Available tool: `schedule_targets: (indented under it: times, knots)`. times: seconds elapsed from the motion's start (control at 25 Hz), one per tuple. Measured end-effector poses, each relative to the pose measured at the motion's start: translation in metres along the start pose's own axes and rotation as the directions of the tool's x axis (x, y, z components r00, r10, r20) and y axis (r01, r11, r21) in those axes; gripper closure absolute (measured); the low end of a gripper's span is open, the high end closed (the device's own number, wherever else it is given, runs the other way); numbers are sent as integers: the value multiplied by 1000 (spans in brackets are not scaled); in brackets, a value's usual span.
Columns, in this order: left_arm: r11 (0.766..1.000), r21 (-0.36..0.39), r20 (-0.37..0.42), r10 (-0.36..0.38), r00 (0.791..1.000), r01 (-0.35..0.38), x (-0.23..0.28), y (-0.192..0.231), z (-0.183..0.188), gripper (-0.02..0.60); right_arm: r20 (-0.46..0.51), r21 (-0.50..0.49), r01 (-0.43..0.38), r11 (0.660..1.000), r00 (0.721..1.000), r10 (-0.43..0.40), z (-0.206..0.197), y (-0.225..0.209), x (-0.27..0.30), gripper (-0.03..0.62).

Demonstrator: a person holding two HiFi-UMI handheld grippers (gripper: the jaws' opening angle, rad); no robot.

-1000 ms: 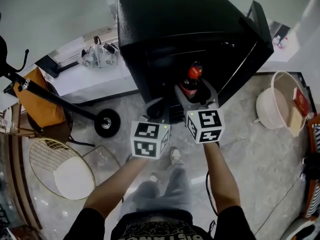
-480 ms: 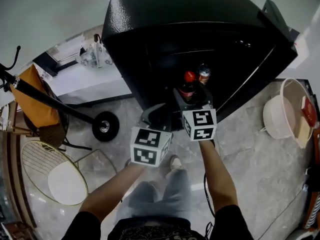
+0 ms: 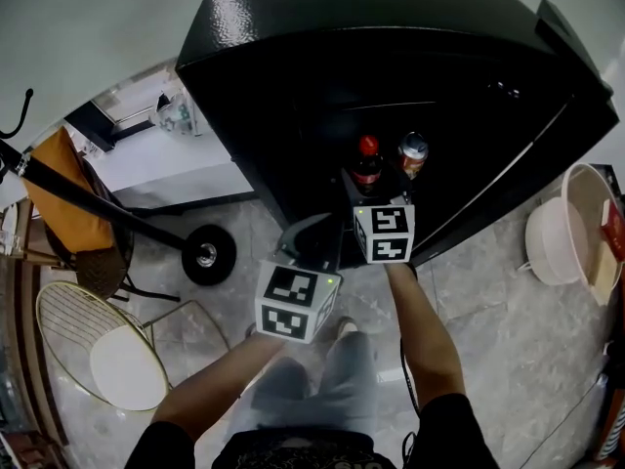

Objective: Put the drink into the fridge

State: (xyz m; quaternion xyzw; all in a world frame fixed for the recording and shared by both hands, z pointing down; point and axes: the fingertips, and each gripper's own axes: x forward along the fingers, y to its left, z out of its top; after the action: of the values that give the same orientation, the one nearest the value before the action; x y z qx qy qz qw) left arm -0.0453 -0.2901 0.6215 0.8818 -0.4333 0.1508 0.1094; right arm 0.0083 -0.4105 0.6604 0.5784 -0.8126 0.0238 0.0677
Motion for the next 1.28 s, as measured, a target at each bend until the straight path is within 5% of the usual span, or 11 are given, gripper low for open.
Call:
schedule_targets:
  times: [0.88,1.28]
  knots:
    - [1000,16,2,21,1000,-21,2,9,-8,576,-72,35,10,999,997,-8,-27,-5,26,284]
    - [1000,-24,-43,12,999,-13,-10,-4,2,577,-91,46,35,998,995,-31,-5,-9,0,284]
